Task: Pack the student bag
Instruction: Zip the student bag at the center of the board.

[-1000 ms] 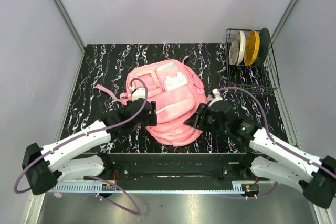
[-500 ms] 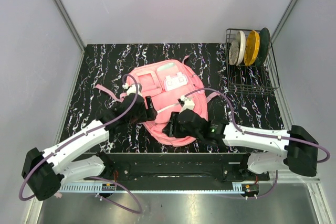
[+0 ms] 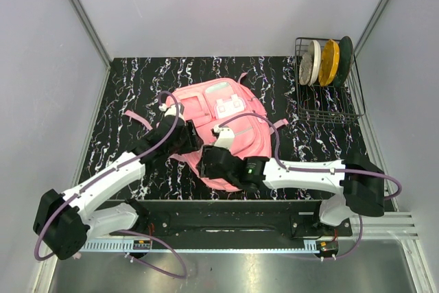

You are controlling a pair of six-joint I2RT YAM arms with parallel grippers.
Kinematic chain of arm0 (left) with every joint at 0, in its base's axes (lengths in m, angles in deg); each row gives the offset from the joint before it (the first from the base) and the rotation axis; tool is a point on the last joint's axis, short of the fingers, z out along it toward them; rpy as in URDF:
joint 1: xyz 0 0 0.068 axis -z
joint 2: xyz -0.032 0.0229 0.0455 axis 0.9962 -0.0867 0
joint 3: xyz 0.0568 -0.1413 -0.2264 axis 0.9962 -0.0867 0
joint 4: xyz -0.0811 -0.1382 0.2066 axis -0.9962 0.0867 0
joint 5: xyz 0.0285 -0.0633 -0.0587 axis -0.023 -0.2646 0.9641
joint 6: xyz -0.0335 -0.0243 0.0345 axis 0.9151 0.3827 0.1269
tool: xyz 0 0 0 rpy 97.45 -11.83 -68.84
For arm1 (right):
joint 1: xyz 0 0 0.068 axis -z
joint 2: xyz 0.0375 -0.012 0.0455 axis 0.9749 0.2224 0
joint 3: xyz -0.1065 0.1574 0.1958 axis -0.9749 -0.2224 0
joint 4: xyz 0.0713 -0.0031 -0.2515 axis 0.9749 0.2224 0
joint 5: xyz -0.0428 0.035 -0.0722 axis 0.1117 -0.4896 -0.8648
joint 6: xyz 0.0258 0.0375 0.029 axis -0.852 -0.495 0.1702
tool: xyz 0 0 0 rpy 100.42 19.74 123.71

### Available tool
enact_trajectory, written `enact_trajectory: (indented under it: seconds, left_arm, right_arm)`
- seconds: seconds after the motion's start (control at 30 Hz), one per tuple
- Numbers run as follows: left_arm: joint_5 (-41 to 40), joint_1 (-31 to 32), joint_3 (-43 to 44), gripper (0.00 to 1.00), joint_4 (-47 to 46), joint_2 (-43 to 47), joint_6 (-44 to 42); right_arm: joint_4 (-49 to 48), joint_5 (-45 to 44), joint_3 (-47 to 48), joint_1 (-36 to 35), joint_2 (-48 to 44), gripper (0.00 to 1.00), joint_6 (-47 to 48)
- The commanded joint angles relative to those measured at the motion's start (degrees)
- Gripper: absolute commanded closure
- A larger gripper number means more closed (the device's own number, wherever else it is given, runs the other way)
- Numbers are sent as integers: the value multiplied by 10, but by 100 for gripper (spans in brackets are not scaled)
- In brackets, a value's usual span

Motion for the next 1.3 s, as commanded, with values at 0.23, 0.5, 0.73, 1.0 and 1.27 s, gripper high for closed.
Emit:
enact_trajectory:
  seconds: [0.23,0.5,0.73,1.0,1.27]
  left_arm:
    - [34,-13,-4,48,-53,-14,-16]
    - [42,-20,-16,48,-67,-12,-19]
    - [50,-24,-8,50,-70,-11,-25]
    - [59,-25,-5,53,-72,-15,-29]
    - [60,-27,-8,55,-73,-7,-28]
  right_arm:
    - [95,-46,95,-20,60,51,-59]
    - [180,-142,132,-47,81,53,-136]
    - [273,-189,178,-48,119,54,-212]
    - [277,-196,218,-47,150,53,-223]
    - [276,-140,232,-22,178,59,-239]
